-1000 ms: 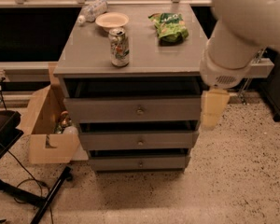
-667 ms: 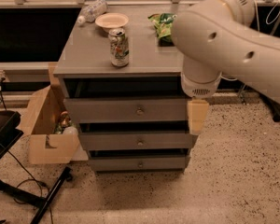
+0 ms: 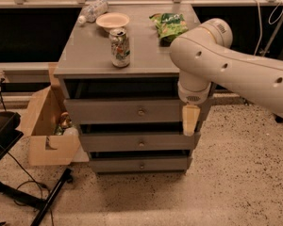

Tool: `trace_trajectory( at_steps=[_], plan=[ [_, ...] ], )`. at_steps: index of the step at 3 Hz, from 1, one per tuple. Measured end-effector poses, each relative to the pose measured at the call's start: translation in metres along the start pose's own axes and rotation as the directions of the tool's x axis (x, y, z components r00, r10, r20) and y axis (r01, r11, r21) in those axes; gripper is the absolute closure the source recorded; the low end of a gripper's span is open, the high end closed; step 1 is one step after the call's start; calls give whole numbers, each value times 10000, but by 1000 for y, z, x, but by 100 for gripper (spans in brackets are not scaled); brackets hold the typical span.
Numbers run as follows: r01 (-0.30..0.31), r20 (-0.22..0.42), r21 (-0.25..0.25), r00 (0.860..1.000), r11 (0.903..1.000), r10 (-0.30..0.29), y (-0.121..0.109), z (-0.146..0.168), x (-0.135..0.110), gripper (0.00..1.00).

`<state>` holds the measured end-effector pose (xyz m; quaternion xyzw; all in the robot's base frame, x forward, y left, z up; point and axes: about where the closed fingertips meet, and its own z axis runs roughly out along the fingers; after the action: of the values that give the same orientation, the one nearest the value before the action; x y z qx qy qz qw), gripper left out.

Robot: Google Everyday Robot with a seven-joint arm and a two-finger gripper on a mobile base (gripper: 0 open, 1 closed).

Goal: Open top drawer

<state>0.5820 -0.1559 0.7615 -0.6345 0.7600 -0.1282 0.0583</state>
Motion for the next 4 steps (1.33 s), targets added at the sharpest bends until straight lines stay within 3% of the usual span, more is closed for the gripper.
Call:
trace_trajectory(
  at_steps=[1,3,4],
  plan=[
    [-441,759,-305,9960,9986,463,-11,33,-10,0],
    [-826,2140,-288,9730,9962,869,-47,96,-36,0],
    [-828,2145,-294,9728,9961,872,-47,97,-37,0]
  ],
)
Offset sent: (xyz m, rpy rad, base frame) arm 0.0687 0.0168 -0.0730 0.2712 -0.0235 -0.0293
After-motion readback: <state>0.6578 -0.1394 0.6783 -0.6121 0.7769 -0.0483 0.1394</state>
